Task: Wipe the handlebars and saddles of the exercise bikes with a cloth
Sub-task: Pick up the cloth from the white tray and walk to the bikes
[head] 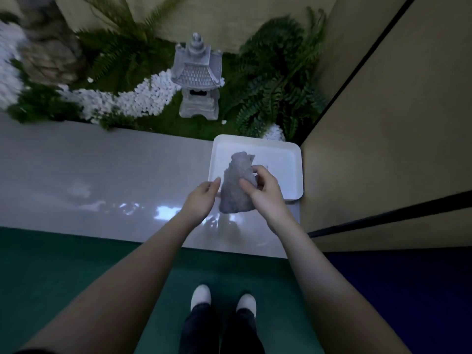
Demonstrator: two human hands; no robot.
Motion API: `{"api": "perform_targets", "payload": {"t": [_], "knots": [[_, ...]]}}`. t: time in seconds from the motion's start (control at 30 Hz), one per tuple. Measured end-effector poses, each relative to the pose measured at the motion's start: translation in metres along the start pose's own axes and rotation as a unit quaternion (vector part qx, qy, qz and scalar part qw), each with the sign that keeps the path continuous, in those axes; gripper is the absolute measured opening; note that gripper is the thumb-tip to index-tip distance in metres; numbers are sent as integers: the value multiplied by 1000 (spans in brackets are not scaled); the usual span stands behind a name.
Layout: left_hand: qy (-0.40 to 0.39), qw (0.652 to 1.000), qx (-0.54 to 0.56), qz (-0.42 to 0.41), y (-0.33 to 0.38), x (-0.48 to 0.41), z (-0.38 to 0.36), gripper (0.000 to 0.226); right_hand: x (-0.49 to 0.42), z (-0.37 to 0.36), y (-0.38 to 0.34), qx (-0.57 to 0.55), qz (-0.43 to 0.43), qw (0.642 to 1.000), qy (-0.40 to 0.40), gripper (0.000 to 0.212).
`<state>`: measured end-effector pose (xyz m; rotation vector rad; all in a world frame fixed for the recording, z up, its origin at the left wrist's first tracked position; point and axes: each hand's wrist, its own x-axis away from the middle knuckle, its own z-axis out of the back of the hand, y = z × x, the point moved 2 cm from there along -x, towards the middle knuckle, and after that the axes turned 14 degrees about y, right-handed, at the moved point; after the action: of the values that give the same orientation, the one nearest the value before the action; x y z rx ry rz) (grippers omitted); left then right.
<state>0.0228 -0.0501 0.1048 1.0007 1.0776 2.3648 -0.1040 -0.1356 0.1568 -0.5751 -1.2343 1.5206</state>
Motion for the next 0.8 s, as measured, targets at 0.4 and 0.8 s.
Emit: {"api": "perform_targets", "payload": {"t": [0.4, 0.8], "knots": [[25, 954, 299, -16, 75, 71, 69, 18, 57, 51, -73, -8, 32, 993, 111, 10], [117, 956, 179, -200, 90, 130, 112, 34, 97, 4, -135, 42, 178, 979, 90, 13]]}}
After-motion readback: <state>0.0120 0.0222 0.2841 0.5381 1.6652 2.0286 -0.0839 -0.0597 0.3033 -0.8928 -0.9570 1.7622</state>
